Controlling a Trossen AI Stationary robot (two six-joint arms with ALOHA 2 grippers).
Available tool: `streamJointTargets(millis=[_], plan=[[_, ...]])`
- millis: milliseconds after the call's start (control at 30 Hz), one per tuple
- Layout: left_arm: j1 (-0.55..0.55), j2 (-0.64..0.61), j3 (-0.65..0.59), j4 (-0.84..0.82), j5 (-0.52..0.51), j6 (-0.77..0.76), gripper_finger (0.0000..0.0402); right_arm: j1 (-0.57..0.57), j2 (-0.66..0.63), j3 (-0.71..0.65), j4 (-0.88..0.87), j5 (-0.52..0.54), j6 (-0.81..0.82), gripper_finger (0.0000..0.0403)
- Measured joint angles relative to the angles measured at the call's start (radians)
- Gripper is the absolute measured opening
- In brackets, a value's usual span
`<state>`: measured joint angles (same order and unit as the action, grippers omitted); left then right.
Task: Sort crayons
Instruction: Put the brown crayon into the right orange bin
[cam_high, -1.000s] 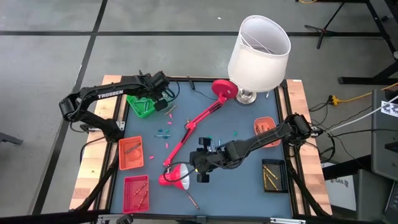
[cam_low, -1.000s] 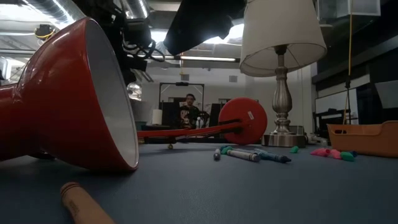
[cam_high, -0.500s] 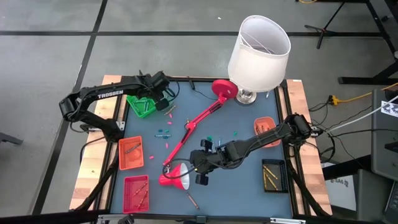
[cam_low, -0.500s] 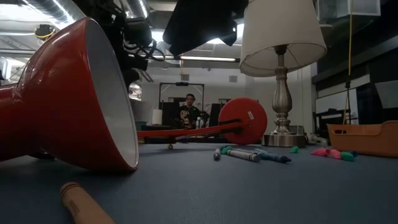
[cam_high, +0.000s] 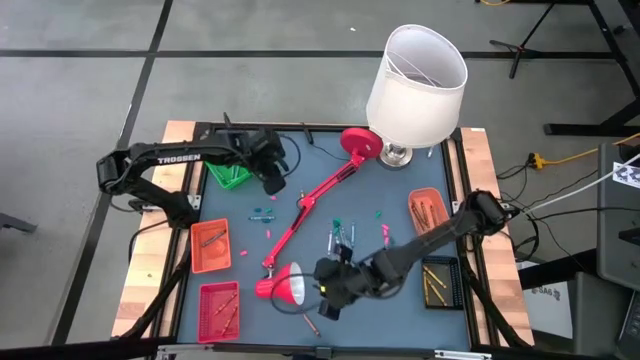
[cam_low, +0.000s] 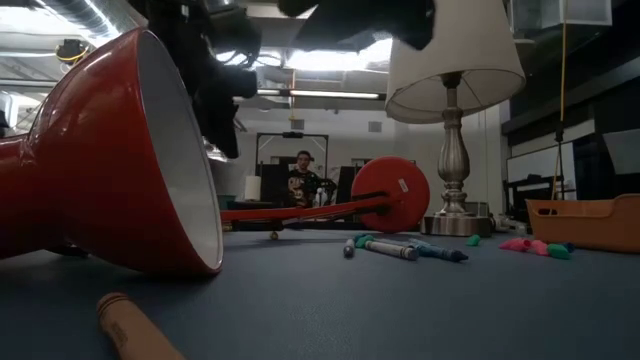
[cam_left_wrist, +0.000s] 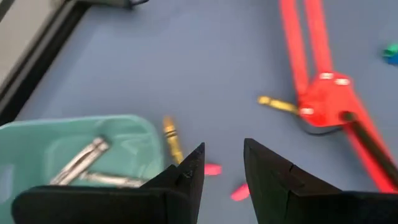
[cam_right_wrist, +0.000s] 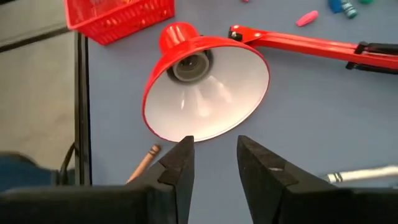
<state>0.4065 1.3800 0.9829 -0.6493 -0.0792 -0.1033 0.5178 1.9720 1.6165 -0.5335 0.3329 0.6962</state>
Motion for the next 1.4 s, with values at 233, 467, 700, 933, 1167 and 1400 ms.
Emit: streamJointTargets(millis=[233,467,700,933,1167,1400], plan=[[-0.126,0.0,0.0,0.02,-0.003,0.0,0.0096,0.103,0.006,0.0,0.006,0.155,0.145,0.012],[-0.222,0.0,0.0,0.023,-0.012,-0.001,0.0095,0.165,0.077,-0.001,0.049,0.226,0.247,0.012],[-0.282,0.0,0.0,0.029,-0.013,0.0,0.0095,0.169,0.168,-0.001,0.167,0.211,0.239,0.0111],[-0.371,0.0,0.0,0.03,0.005,0.0,0.0095,0.169,0.207,-0.001,0.162,0.104,0.235,0.0077],[-0.552,0.0,0.0,0.051,0.104,-0.002,0.0095,0.169,0.203,-0.001,0.154,0.062,0.187,0.0051],[-0.748,0.0,0.0,0.234,0.099,-0.058,0.0095,0.169,0.178,0.041,-0.038,0.042,0.181,0.0035]])
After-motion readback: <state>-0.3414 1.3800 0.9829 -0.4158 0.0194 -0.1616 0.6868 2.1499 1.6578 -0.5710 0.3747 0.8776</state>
